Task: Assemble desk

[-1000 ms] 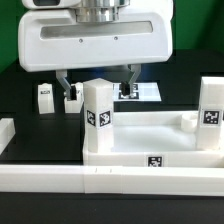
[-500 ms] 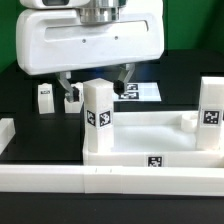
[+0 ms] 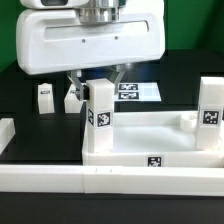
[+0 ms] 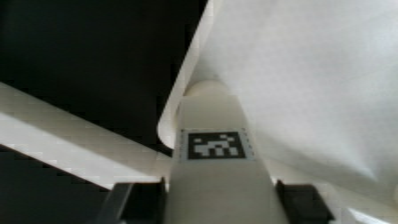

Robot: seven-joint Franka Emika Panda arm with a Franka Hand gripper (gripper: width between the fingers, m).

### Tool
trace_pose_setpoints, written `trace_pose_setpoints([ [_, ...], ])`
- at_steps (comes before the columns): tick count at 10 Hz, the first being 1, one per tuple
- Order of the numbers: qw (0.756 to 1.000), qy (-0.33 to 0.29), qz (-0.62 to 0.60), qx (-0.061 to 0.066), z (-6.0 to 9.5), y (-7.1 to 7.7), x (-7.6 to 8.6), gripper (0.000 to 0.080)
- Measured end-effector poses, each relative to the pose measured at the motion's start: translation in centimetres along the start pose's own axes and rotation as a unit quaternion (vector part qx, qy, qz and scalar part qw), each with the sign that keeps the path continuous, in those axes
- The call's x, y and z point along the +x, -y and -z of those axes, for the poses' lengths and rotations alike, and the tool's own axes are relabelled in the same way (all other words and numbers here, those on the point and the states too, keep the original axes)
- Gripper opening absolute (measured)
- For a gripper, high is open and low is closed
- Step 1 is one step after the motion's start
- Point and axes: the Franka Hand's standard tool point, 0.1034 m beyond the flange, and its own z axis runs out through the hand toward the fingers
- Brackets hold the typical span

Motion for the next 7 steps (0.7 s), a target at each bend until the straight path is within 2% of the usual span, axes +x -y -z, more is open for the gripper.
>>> trace_pose_setpoints([
  [3, 0.985, -0.005, -0.174, 0.009, -0.06, 0.11, -0.01, 0.0289],
  [7, 0.931, -0.004, -0.364, 0.011, -0.10, 0.19, 0.00, 0.0291],
])
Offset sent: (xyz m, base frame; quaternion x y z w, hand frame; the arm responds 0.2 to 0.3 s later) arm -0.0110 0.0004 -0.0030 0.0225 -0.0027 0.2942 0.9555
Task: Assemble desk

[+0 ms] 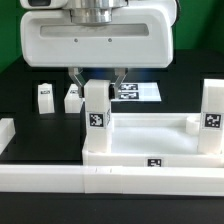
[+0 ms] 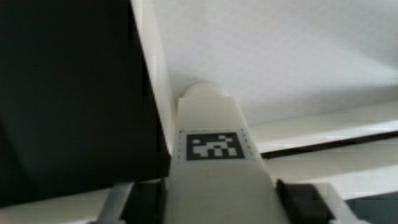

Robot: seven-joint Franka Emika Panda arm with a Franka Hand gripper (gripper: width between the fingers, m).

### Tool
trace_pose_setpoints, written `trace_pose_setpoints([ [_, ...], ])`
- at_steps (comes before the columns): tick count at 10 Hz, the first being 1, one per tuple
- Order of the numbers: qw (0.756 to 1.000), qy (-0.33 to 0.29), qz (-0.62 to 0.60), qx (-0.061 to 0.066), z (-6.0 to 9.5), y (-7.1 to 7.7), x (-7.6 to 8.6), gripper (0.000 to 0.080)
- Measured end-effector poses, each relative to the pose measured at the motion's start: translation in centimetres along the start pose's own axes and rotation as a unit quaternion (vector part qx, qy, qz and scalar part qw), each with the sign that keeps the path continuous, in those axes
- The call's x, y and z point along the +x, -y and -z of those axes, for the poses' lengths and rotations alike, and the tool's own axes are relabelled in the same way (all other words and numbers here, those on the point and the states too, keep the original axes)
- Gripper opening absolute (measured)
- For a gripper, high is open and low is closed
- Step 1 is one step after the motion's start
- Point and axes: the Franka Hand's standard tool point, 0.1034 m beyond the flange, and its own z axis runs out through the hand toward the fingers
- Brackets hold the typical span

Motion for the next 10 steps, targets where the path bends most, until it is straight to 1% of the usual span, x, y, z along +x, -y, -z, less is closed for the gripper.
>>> trace_pose_setpoints([
  [3, 0.991, -0.003, -0.131, -0.008, 0.1, -0.6, 0.2, 0.0302],
  [5, 0.990, -0.003, -0.140, -0.008, 0.1, -0.8, 0.2, 0.0302],
  [6, 0.990, -0.003, -0.138, -0.008, 0.1, -0.7, 0.2, 0.0403],
  [7, 0.990, -0.003, -0.138, -0.008, 0.1, -0.7, 0.2, 0.0575],
  [8, 0.990, -0.003, -0.138, -0.008, 0.1, -0.7, 0.2, 0.0575],
  [9, 0.990, -0.003, -0.142, -0.005, 0.7, -0.5, 0.1, 0.0636],
  [10, 0.985, -0.002, -0.173, 0.000, 1.3, -0.1, -0.9, 0.0646],
])
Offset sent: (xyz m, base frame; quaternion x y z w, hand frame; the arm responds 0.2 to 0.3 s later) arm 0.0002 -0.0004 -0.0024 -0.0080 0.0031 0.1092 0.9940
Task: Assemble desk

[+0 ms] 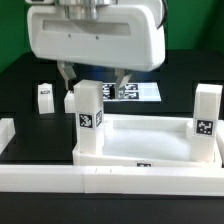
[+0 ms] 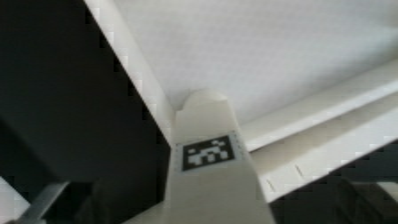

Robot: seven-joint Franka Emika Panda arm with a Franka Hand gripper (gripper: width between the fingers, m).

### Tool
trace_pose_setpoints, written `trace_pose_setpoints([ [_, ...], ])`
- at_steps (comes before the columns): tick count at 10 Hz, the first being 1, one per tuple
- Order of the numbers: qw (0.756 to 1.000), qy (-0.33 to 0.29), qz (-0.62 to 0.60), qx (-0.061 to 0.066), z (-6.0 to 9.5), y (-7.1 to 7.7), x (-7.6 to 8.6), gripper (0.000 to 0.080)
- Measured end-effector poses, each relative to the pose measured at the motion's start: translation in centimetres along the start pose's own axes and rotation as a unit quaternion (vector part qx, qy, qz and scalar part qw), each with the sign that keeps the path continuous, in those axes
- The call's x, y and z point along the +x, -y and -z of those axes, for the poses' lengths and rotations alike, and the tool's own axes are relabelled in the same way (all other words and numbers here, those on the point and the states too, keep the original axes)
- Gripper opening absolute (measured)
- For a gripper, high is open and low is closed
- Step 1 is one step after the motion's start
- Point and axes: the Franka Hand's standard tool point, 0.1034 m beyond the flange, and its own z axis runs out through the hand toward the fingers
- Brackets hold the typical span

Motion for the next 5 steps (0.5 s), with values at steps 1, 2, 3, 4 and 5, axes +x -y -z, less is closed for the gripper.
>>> trace_pose_setpoints([
  [1, 1.000, 0.006, -0.028, 0.000, 0.2, 0.1, -1.4, 0.0646],
  [2, 0.999, 0.008, -0.044, 0.002, -0.1, 0.5, -2.6, 0.0649],
  [3, 0.999, 0.004, -0.045, 0.007, -0.7, 0.9, -3.4, 0.0649],
  [4, 0.999, 0.005, -0.041, 0.007, -0.8, 0.9, -3.5, 0.0649],
  [5, 0.999, 0.005, -0.041, 0.007, -0.8, 0.9, -3.5, 0.0649],
])
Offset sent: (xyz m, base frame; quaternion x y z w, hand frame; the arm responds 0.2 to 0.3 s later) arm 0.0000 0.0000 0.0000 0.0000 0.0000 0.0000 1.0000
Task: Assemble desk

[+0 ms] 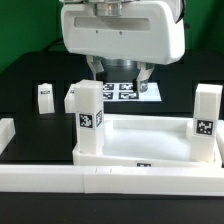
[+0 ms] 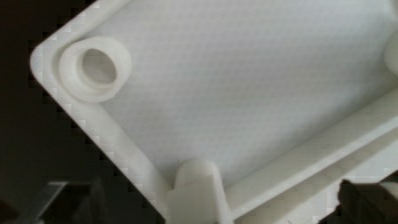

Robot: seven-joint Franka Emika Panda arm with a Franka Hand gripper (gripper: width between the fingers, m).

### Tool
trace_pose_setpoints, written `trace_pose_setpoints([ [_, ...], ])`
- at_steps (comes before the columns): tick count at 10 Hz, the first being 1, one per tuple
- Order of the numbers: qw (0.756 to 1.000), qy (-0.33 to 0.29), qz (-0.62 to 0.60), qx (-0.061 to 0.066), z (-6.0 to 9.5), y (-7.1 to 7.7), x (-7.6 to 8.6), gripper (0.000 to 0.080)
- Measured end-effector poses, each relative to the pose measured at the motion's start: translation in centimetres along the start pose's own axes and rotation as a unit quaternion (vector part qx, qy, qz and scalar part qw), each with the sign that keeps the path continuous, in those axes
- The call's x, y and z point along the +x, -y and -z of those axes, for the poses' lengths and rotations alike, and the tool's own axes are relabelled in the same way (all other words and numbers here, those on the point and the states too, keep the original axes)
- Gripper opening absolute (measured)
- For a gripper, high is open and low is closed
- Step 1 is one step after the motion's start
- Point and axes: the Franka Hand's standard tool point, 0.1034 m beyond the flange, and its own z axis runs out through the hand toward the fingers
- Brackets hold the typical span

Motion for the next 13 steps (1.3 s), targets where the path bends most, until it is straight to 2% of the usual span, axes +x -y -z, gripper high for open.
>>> trace_pose_setpoints([
  [3, 1.000, 0.000, -0.013, 0.001, -0.1, 0.0, -0.2, 0.0649],
  [4, 0.998, 0.002, -0.061, 0.003, -0.2, -0.3, -1.3, 0.0649],
  [5, 0.996, 0.008, -0.090, -0.001, -0.5, -0.4, -2.5, 0.0649],
  [6, 0.995, 0.008, -0.101, 0.002, -0.9, -0.4, -3.0, 0.0649],
  [8, 0.995, 0.008, -0.101, 0.003, -0.8, -0.3, -2.9, 0.0649],
  [11, 0.981, 0.016, -0.194, 0.010, -1.0, -0.1, -3.2, 0.0649],
  [12, 0.966, 0.023, -0.258, 0.014, -1.1, -0.2, -3.4, 0.0649],
  [13, 0.954, 0.026, -0.297, 0.012, -1.3, -0.2, -3.7, 0.0649],
])
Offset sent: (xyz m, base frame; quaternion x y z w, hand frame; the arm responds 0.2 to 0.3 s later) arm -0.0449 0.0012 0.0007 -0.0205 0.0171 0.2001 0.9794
